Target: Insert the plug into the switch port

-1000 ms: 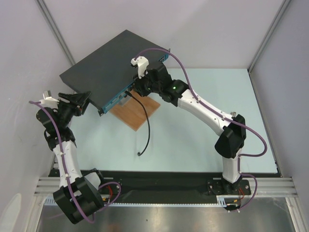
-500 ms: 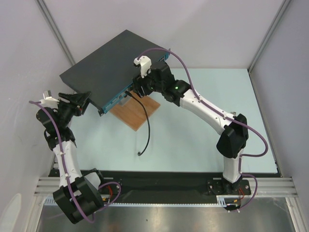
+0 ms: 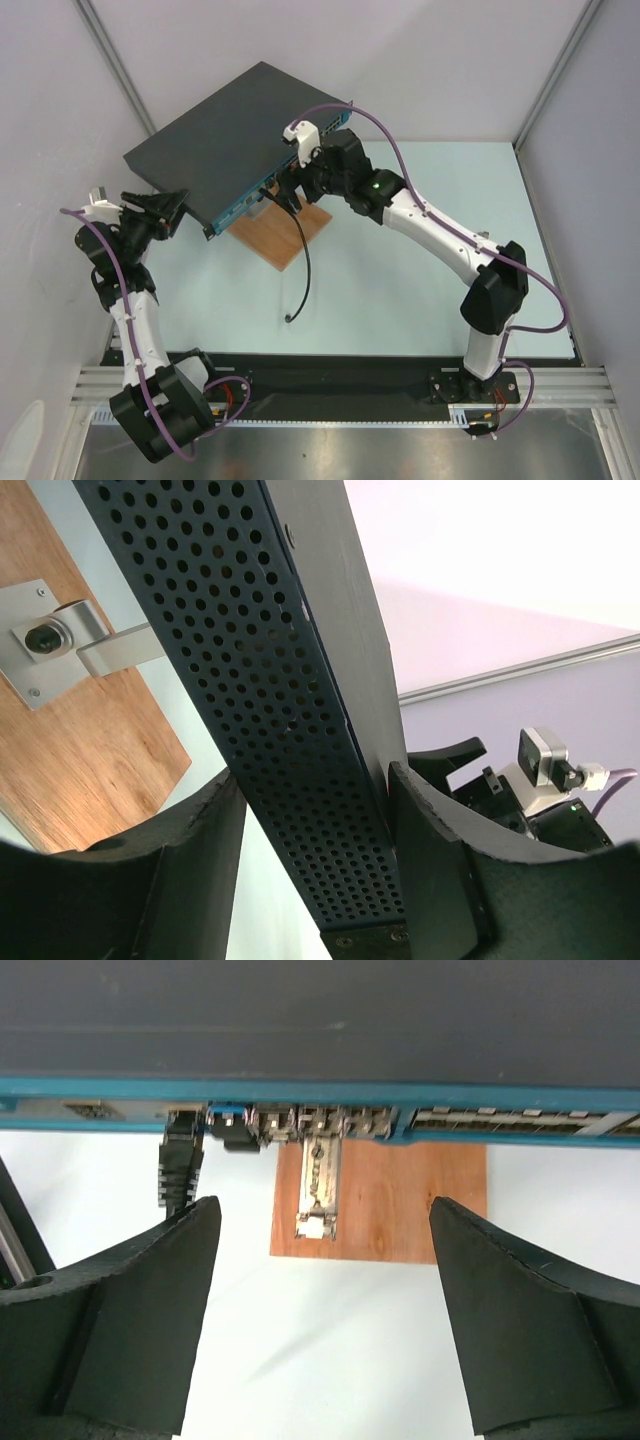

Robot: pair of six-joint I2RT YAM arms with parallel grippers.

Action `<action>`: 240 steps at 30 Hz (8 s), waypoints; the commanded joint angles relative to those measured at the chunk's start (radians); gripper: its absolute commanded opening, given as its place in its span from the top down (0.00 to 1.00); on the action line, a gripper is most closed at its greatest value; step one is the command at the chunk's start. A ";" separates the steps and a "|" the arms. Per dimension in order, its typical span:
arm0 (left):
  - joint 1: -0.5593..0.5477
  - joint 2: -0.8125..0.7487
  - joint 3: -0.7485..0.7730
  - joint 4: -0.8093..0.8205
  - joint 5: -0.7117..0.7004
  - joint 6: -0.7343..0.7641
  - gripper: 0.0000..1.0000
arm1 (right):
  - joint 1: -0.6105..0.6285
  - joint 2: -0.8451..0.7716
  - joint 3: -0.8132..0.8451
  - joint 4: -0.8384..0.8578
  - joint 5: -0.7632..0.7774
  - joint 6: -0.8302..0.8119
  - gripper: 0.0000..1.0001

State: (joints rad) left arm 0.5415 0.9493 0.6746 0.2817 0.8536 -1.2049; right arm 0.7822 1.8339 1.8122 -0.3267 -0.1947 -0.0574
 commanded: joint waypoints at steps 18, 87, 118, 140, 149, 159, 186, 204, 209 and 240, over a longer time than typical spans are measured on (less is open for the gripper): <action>-0.028 0.016 0.045 0.088 -0.005 0.051 1.00 | -0.072 -0.105 -0.099 0.011 -0.095 -0.019 0.46; -0.028 0.023 0.043 0.082 -0.004 0.062 1.00 | -0.023 0.128 0.234 0.192 -0.005 0.082 0.78; -0.028 0.026 0.048 0.080 0.002 0.070 1.00 | 0.008 0.079 0.072 0.431 0.130 -0.051 0.98; -0.020 -0.009 0.052 0.005 -0.007 0.100 0.86 | -0.077 -0.162 -0.220 0.224 -0.014 -0.056 0.72; -0.020 -0.026 0.040 -0.001 -0.016 0.105 0.85 | -0.041 -0.122 -0.160 0.241 -0.057 -0.010 0.66; -0.020 -0.026 0.043 -0.001 -0.014 0.099 0.91 | -0.015 -0.013 -0.028 0.250 -0.054 0.031 0.66; -0.020 -0.014 0.045 0.022 -0.011 0.087 1.00 | -0.028 -0.039 -0.047 0.167 -0.066 -0.016 0.73; -0.020 -0.012 0.056 0.016 -0.004 0.087 1.00 | -0.017 0.060 0.070 0.181 -0.049 0.030 0.73; -0.020 -0.012 0.056 0.017 -0.004 0.087 1.00 | 0.002 0.057 0.053 0.183 -0.031 0.018 0.72; -0.034 -0.029 0.003 0.008 -0.005 0.091 1.00 | 0.061 0.045 -0.253 0.681 0.274 0.223 0.64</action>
State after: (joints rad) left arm 0.5453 0.9375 0.6853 0.2371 0.8253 -1.1820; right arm 0.8135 1.8053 1.6299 0.0364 -0.0059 0.1467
